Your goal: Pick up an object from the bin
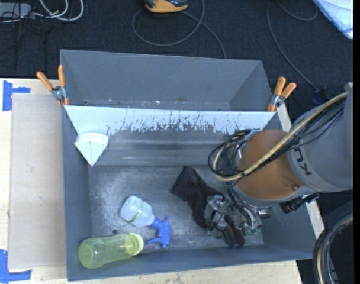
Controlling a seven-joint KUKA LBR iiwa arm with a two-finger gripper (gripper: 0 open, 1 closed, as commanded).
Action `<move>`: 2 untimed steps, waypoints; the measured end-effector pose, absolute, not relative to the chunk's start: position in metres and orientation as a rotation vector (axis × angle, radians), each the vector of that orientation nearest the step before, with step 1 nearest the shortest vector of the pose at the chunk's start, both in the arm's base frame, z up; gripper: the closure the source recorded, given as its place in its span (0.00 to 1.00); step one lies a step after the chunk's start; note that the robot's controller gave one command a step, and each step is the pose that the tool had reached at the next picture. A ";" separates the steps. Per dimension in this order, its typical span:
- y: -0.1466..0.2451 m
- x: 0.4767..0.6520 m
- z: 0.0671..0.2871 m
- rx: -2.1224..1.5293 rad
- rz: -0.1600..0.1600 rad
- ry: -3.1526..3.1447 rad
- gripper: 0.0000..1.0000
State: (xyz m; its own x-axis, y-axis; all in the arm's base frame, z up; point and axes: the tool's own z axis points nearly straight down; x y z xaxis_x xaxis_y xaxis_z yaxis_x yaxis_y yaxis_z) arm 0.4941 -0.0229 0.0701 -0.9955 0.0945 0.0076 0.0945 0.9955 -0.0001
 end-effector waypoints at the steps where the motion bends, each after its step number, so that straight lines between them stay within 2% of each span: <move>1: -0.019 0.494 0.070 -0.196 0.000 -3.127 1.00; 2: -0.003 0.487 0.090 -0.225 -0.002 -3.125 0.00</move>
Offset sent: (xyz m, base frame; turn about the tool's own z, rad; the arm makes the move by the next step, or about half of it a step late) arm -0.0068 0.0190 0.0195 0.0509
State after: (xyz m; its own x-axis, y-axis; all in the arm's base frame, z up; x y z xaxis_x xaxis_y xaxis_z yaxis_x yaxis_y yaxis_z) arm 0.4872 -0.0030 0.0895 -0.9897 0.1430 0.0088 0.1430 0.9897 0.0005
